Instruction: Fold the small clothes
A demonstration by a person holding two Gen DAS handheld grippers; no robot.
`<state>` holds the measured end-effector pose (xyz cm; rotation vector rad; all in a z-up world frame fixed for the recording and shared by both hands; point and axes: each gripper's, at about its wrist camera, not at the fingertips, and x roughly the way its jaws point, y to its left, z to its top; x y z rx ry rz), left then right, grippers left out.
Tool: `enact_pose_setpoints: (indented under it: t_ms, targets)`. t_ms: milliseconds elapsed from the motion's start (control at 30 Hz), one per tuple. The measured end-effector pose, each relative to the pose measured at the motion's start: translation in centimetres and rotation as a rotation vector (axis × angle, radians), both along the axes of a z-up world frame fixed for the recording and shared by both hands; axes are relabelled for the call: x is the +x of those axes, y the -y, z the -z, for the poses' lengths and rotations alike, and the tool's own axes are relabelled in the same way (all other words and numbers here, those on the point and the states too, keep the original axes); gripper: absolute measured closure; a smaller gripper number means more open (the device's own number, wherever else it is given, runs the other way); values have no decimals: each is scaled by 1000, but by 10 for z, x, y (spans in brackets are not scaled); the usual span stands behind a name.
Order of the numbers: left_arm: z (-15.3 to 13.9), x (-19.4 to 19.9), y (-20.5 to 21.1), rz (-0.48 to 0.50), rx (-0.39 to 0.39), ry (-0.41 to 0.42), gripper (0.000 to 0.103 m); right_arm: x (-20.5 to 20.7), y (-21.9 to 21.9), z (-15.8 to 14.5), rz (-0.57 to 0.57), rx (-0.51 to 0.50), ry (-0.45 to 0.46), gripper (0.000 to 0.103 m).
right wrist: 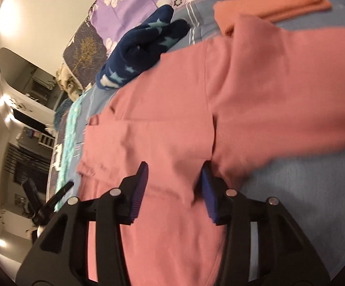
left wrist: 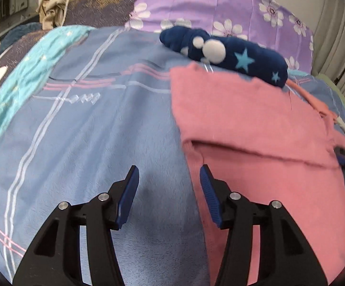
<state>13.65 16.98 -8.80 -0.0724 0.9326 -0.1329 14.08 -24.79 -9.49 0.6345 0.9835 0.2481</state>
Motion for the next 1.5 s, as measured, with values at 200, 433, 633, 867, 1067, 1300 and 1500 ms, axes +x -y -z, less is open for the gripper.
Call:
enact_pose_setpoints:
  t_ms: [200,433,633,867,1067,1300,1500]
  targets:
    - [11,17,10,27,-35,4,45,24,-19,-18,-20,-103,53,98]
    - [18,43,26,-31,110,25,43,14,-12,-115,49,-145,350,101]
    - [14,32,10,-118,105,60,47,45,22,-34,127,-214,17,101]
    - [13,34,18,-53,67,57,62,36,8,-27,53,-170,15,61]
    - [17,45,26,-60,61,46,62,54,-4,-2,53,-200,-109,65]
    - [12,34,32,-69,105,115,94,42,-19,-61,75,-283,153,99]
    - [3,23,44,-117,236,191,94,82,-16,-56,101,-476,103,88]
